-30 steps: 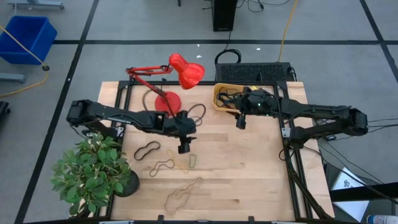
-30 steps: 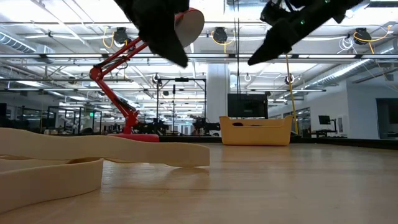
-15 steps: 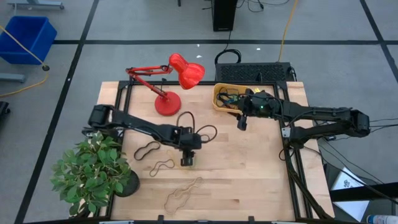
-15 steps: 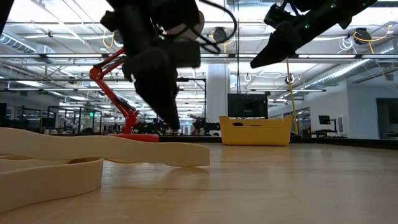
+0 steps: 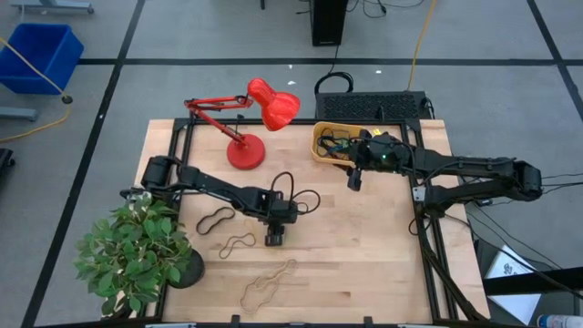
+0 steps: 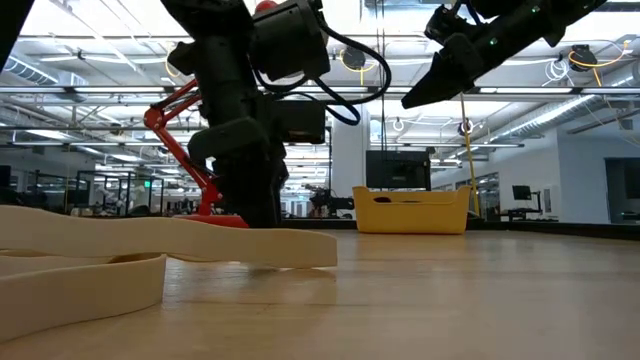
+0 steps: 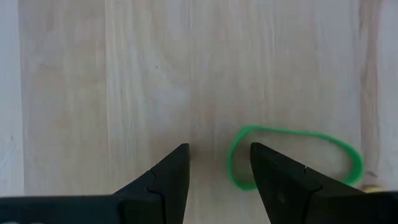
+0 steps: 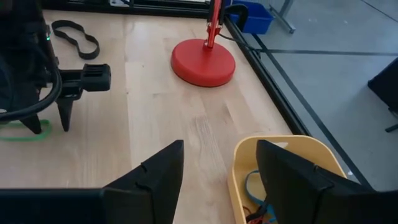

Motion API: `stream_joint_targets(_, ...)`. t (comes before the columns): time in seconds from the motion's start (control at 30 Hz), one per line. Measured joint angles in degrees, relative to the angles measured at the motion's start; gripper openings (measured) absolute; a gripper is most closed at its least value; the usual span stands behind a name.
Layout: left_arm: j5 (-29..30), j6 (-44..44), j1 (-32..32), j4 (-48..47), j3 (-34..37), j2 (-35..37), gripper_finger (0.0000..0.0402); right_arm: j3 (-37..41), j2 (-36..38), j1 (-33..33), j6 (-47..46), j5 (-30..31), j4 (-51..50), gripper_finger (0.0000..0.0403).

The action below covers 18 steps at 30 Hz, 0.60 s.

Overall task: Pick and place rubber bands into bin
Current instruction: Put the green rubber band into the yellow container

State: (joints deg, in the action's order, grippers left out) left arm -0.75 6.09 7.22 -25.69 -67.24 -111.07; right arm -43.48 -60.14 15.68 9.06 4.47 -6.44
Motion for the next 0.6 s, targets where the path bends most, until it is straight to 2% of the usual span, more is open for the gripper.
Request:
stream_joint_targets(0.17,0.6,-1.23,0.22,0.22,0.0,-0.1,0.0137,0.0,0.0,0.0,0.0,0.01,1.06,0.0196)
stream_joint_targets(0.43,-0.13,-1.19,0.27,0.43,0.07,-0.2,0.002,0.0,0.0,0.0,0.0,0.0,1.95,0.0193)
stream_joint_targets(0.6,-1.34,-0.98,0.2,0.41,0.11,-0.21,0.0009,0.0,0.0,0.0,-1.86,0.0,1.95,0.0192)
